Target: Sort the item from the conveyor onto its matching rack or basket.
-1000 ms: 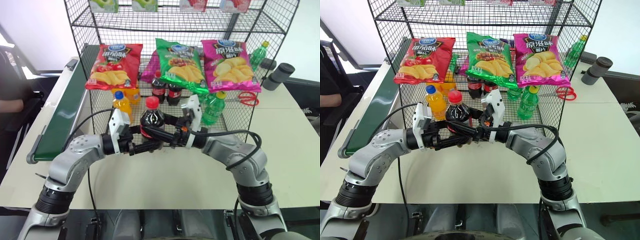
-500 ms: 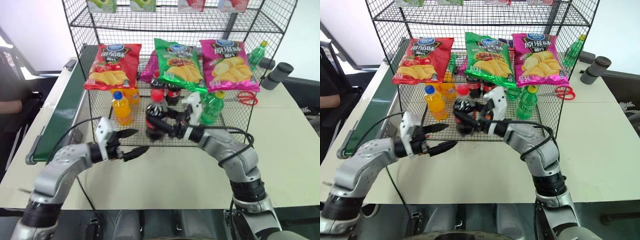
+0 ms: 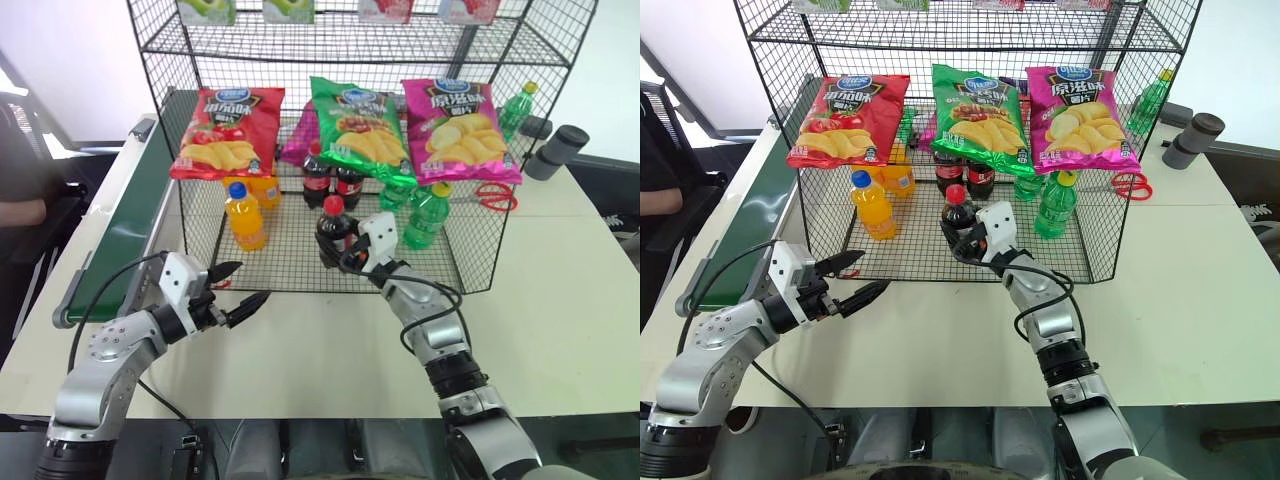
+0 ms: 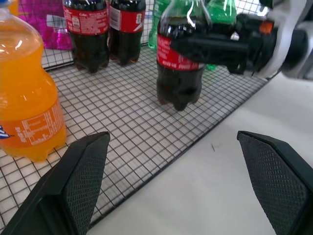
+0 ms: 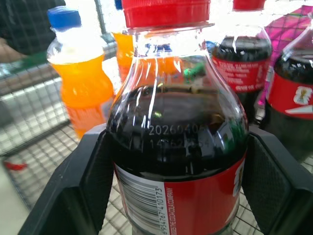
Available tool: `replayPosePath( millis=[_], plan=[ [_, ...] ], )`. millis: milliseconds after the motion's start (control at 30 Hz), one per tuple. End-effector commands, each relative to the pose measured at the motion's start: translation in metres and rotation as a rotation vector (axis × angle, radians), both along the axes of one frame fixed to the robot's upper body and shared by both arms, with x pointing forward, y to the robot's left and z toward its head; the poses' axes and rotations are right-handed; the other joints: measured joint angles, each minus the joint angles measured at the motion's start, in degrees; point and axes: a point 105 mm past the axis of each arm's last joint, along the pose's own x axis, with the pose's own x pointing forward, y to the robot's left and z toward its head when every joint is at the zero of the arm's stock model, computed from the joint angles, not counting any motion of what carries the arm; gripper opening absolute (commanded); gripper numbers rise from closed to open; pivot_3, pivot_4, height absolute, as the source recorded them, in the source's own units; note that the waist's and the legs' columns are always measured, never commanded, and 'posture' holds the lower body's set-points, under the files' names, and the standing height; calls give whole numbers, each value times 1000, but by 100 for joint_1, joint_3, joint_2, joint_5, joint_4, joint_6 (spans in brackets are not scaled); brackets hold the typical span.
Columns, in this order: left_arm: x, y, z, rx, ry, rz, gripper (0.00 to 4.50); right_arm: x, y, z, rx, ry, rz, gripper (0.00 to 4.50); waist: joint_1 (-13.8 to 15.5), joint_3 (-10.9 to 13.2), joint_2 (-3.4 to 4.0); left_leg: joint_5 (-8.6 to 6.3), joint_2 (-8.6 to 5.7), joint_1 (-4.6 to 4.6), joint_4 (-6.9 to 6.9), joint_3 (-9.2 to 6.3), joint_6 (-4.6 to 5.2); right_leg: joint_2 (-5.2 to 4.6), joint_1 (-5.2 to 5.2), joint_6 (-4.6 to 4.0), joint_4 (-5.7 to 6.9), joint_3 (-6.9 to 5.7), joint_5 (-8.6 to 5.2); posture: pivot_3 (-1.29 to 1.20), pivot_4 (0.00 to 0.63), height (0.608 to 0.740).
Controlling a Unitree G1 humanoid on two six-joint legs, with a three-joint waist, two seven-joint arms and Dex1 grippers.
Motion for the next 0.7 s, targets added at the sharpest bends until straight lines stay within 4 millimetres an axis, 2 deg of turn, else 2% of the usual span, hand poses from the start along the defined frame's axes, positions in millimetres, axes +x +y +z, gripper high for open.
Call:
replayPosePath(
  millis=[33,333,633,700],
  plan=[
    [-1,-9,13,-4,-60,-30,4444,12,-2,20,8,-140,-67,3051,-3,0,0,0,0,0,0,0,-1,-1,0,0,1,0,0,0,150,740],
    [1,-19,18,-18,-68,-64,4444,29,-4,14,54,-135,-120,3051,-35,0,1,3,0,2,0,0,-5,-2,1,0,3,0,0,0,150,740],
    [2,-23,20,-22,-74,-80,4444,31,0,10,105,-97,-99,3051,-138,1,2,3,1,5,-1,-1,-7,-3,1,0,9,0,0,0,150,740],
    [2,-24,21,-23,-76,-83,4500,31,0,11,106,-97,-95,4103,-143,2,3,3,1,5,-1,-1,-7,-3,1,0,10,1,0,0,150,740]
  ],
)
